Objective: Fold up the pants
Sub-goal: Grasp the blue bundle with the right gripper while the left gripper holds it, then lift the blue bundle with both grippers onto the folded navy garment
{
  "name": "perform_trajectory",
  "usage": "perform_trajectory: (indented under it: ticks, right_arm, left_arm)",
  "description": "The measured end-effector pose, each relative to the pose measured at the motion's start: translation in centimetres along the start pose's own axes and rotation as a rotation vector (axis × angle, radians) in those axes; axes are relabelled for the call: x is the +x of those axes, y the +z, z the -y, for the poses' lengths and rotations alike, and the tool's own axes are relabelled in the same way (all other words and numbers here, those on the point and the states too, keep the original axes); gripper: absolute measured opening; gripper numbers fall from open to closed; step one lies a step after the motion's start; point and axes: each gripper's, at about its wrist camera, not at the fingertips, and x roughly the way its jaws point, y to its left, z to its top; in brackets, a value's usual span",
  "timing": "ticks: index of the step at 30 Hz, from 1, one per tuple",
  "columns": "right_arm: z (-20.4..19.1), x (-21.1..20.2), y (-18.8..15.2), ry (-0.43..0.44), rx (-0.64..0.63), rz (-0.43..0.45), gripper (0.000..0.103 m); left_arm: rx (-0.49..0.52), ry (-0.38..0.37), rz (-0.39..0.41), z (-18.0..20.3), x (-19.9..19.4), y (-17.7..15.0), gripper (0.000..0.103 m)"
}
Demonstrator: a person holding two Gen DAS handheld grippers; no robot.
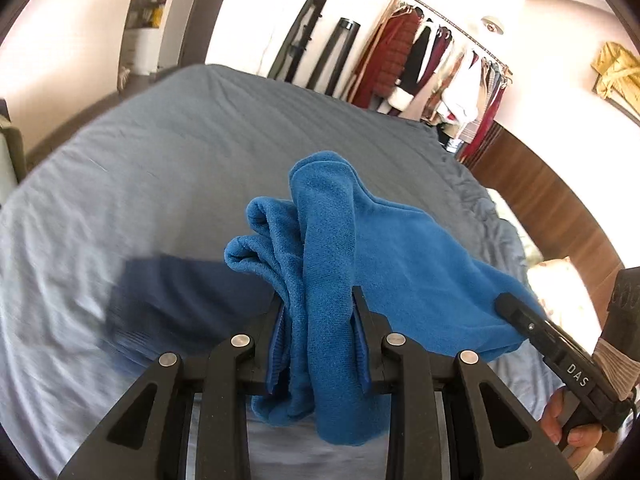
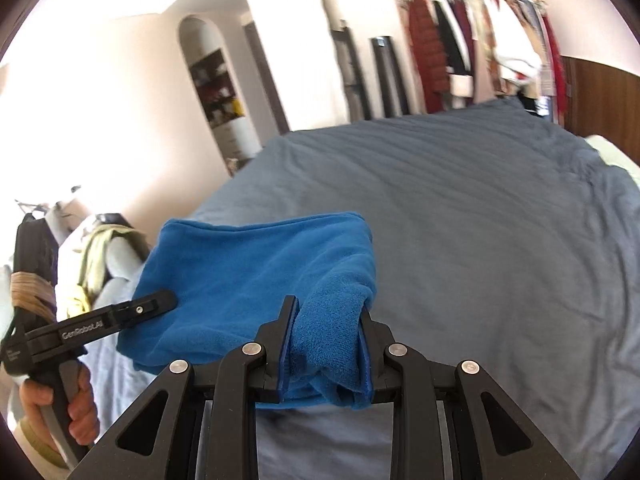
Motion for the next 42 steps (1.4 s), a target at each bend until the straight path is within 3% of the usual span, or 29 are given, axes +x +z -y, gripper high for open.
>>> perform_trajectory:
  ticks: [9, 18, 23, 29, 34, 37, 39, 42]
  right_arm:
    - [-6.9, 4.6, -1.4, 0.018, -0.108, 0.021, 0.027]
    - [-7.6, 7.6, -4.6, -0.038, -0.172, -0.098, 0.028]
    - [-6.4, 7.7, -5.6, -0.065, -0.132, -0.172, 0.030]
    - [-5.6, 7.3, -6.5, -0.097, -0.113, -0.243, 0.035]
    - [-6.0, 5.4, -5.9, -0.209, -0.107, -0.216, 0.040]
    - [-6.3, 3.9, -5.4, -0.206, -0.130, -0.146, 0.040]
    - [-6.1, 4.0, -5.3, -0.184, -0.120, -0.154, 0.040]
    - [-5.2, 5.0, -5.5, -0.175, -0.053, -0.208, 0.040]
  left_arm:
    - [0.073, 0.025, -0.045, -6.7, 1.1, 1.6, 0.029]
    - [0.081, 0.031, -0.148, -9.3, 4.3, -1.2, 0.032]
    - [0.113, 0.091, -0.150, -8.6, 3.8, -1.2, 0.050]
    - [0.111, 0.142, -0.150, -8.0, 2.4, -0.7, 0.052]
    - [0.096, 0.229, -0.023, -6.9, -0.4, 0.8, 0.055]
    - [0.133, 0.207, 0.050, -5.3, -1.0, 2.0, 0.058]
    - [0.151, 0.193, 0.032, -4.7, 0.4, 3.0, 0.058]
    - [0.171, 0.230, -0.020, -5.1, 3.5, 3.9, 0.055]
